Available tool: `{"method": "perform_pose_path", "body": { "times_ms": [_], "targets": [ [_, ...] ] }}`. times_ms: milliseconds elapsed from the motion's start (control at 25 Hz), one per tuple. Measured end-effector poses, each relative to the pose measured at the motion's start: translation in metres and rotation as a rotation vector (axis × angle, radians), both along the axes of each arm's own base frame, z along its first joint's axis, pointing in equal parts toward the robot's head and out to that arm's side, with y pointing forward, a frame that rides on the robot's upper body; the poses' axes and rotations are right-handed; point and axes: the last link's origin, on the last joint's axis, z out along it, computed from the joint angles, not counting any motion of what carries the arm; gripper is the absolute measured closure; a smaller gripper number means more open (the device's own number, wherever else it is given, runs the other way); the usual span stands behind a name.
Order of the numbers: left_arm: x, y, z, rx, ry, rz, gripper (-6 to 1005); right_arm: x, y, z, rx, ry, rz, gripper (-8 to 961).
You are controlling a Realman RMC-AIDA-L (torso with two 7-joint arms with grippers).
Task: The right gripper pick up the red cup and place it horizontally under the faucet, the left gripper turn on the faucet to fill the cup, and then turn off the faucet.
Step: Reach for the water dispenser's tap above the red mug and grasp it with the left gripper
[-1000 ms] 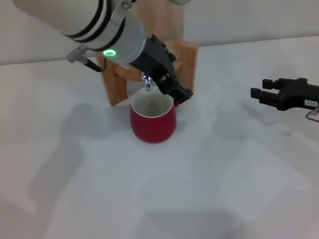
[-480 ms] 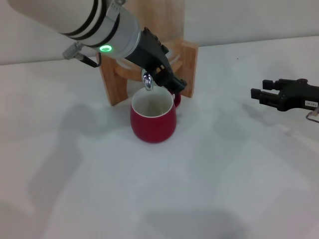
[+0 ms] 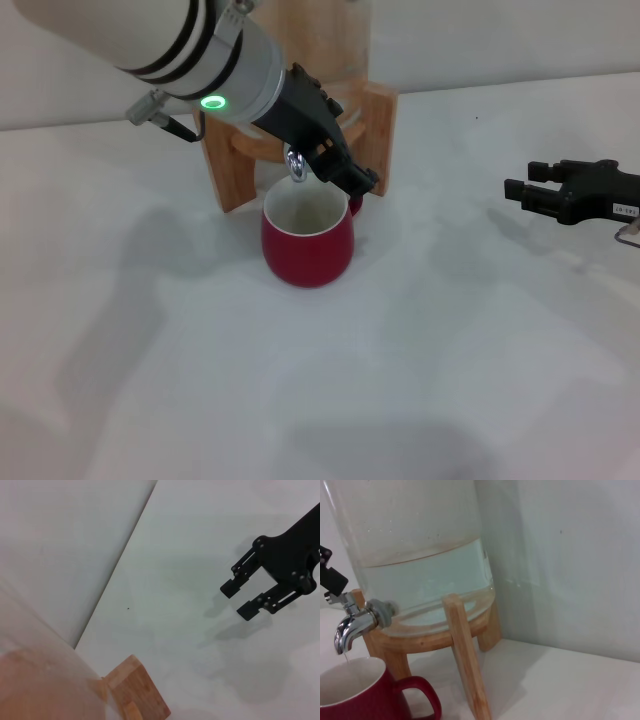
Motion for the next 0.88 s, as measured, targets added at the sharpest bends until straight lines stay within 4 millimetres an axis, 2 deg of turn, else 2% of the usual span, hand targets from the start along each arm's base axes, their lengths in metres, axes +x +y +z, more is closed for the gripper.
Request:
{"method": "perform_pose_path", "body": {
  "times_ms": [880],
  "targets": [
    [-0.0002, -0.0043, 0.0033, -0.002, -0.004, 0.008, 123, 0.0004, -0.0008, -0.0004, -0.003, 0.001, -0.001, 471]
  ]
}}
